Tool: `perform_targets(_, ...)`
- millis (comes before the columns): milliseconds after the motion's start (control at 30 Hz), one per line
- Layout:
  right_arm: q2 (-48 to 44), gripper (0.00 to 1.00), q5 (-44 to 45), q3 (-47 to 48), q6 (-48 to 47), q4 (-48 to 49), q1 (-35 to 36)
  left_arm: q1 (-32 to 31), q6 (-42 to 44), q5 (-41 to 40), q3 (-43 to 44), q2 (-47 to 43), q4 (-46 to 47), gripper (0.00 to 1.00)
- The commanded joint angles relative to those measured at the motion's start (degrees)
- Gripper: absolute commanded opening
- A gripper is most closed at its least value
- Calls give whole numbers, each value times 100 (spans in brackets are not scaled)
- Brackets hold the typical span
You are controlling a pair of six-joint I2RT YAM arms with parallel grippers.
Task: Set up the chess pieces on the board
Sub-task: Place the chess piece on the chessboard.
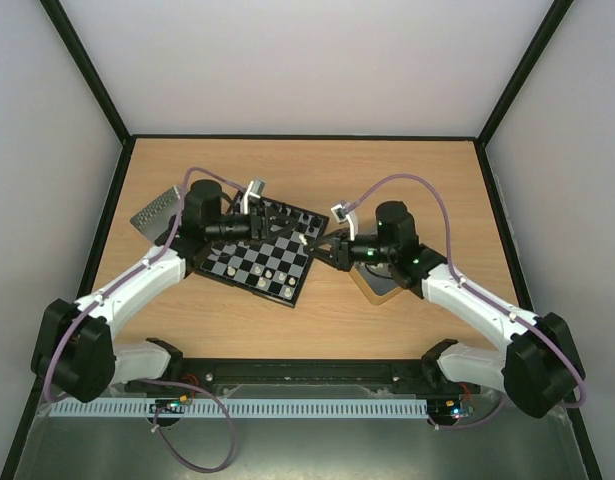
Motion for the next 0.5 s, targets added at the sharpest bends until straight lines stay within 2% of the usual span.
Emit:
perform_targets(0, 89, 9, -412, 234, -197, 223, 58, -62, -262, 476, 156, 91, 204, 58)
perform_targets(333, 222, 11, -429, 367, -408, -64, 114, -447, -87, 784, 223, 183, 119, 45)
perform_targets(467, 241, 11, -412, 383, -484, -178, 134, -550, 47, 813, 279, 223, -39, 31)
